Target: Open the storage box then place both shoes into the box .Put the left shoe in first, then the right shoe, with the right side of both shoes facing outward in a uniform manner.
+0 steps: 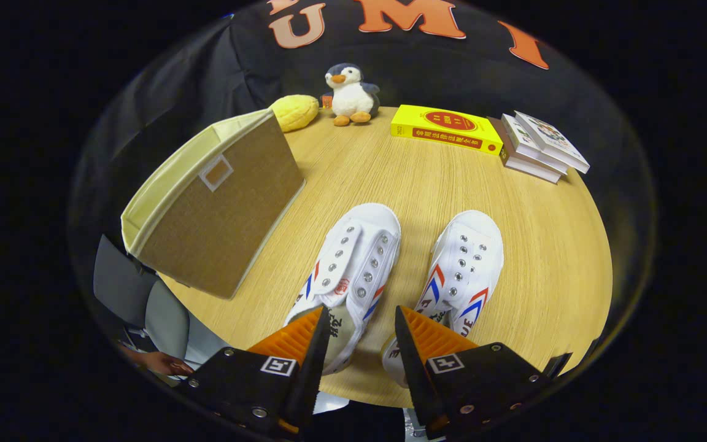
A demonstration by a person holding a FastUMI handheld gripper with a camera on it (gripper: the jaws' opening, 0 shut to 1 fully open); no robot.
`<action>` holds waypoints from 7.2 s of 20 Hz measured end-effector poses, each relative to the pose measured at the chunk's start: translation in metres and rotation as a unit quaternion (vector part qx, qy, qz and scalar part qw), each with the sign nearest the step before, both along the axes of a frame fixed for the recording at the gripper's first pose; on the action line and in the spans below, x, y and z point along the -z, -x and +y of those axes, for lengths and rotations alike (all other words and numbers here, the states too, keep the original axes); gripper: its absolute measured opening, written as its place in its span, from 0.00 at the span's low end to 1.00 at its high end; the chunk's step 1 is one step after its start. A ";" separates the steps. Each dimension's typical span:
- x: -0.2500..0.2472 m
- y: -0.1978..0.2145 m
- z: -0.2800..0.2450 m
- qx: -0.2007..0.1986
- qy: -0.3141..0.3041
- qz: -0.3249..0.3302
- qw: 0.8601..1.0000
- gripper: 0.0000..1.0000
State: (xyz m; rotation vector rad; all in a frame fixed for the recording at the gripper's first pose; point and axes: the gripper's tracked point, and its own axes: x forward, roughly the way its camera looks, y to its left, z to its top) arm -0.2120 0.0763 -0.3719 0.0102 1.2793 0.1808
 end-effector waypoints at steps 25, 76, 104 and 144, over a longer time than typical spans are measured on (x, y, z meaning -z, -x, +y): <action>0.037 -0.035 0.003 0.145 -0.044 0.036 0.988 0.05; -0.108 -0.121 0.089 0.104 -0.139 -0.051 0.984 0.92; 0.038 0.004 -0.098 0.298 -0.069 0.044 0.951 0.05; -0.149 -0.141 0.150 0.125 -0.158 -0.062 0.977 0.59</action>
